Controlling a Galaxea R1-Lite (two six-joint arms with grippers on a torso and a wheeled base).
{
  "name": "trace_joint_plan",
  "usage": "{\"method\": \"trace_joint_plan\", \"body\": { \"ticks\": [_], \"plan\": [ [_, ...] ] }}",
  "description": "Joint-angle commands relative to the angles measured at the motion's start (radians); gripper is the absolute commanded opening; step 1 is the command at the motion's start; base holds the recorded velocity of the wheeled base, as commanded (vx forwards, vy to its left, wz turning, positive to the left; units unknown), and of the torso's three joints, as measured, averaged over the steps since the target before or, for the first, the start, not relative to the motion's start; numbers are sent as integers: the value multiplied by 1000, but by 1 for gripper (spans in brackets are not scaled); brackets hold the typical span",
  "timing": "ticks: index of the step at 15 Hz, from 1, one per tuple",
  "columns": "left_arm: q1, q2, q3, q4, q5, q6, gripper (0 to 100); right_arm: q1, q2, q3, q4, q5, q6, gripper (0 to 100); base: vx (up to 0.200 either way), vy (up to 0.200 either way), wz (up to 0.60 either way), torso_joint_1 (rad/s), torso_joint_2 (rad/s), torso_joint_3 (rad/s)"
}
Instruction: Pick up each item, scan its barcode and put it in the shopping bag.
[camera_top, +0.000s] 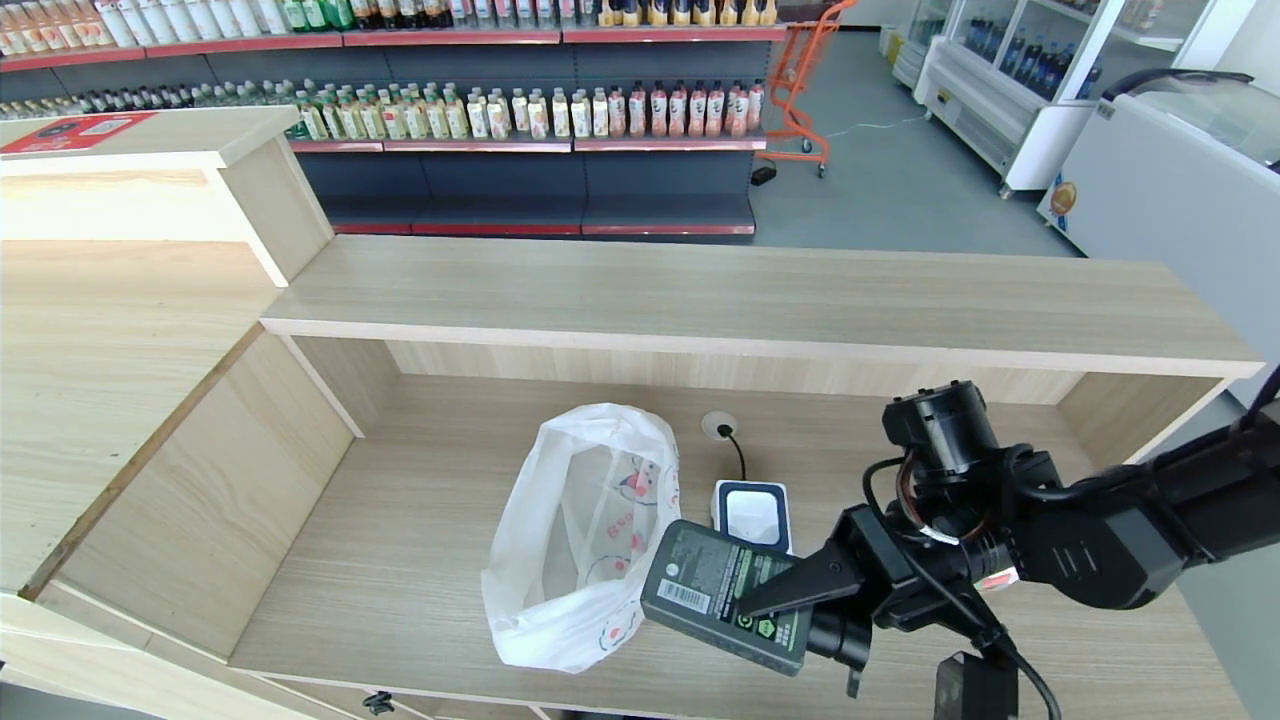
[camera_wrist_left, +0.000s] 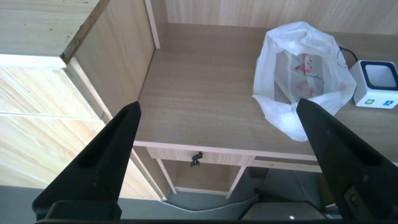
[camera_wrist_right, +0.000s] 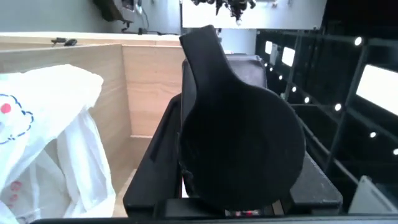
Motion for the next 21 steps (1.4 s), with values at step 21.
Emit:
{"method": "trace_joint_plan", "body": {
  "ticks": [21],
  "plan": [
    [0,0,0,0,0,0,100,-229,-23,68,-204,-750,2761,0,0,0,0,0,0,0]
  ]
}}
